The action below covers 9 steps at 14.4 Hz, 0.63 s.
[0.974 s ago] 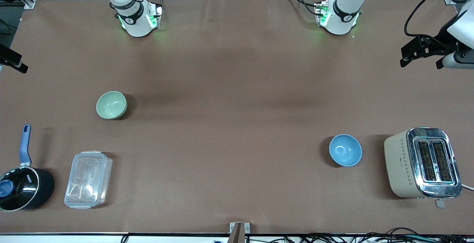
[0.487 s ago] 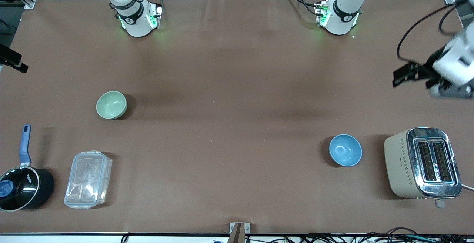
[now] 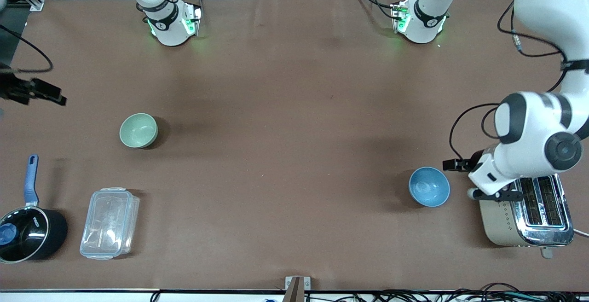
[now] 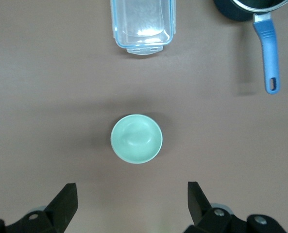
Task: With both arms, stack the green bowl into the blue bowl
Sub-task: 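Reach the right gripper to the green bowl while the left gripper reaches the blue bowl, then grasp the green bowl rim with the right gripper while the left grasps the blue bowl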
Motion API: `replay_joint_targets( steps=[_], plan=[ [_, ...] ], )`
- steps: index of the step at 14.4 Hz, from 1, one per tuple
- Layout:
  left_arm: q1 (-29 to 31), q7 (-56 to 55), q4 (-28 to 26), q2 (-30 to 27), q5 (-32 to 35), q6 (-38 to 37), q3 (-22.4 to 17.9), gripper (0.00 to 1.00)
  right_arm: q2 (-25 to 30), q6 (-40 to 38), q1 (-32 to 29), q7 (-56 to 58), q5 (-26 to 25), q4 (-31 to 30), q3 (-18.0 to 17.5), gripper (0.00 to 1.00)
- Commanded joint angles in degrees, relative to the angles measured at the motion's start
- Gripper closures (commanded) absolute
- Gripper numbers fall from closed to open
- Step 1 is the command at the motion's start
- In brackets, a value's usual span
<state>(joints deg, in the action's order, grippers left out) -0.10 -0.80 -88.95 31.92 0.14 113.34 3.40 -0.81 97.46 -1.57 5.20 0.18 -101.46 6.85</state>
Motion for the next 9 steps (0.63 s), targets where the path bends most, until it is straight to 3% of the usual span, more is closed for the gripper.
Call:
replay_joint_targets(
  steps=[1,3,6,9],
  plan=[
    [1.33,-0.08,1.59,4.54,1.36,4.15,-0.06,0.00,2.57,12.79,-1.06,1.03,-2.81,-15.04,-0.43,0.00],
    [1.50,-0.08,1.67,7.01,1.27,5.66,-0.06,0.01,2.31,23.86,-2.64,1.47,-3.25,-23.75,-0.43,0.00],
    [1.59,-0.60,2.03,9.03,0.66,6.28,-0.06,0.18,0.39,39.78,-4.04,2.44,-3.52,-33.78,-0.43,0.00],
    [1.50,-2.27,2.20,10.53,0.48,7.24,0.03,0.39,-3.83,49.81,-4.14,2.79,-3.52,-38.80,-0.43,0.03]
  ],
)
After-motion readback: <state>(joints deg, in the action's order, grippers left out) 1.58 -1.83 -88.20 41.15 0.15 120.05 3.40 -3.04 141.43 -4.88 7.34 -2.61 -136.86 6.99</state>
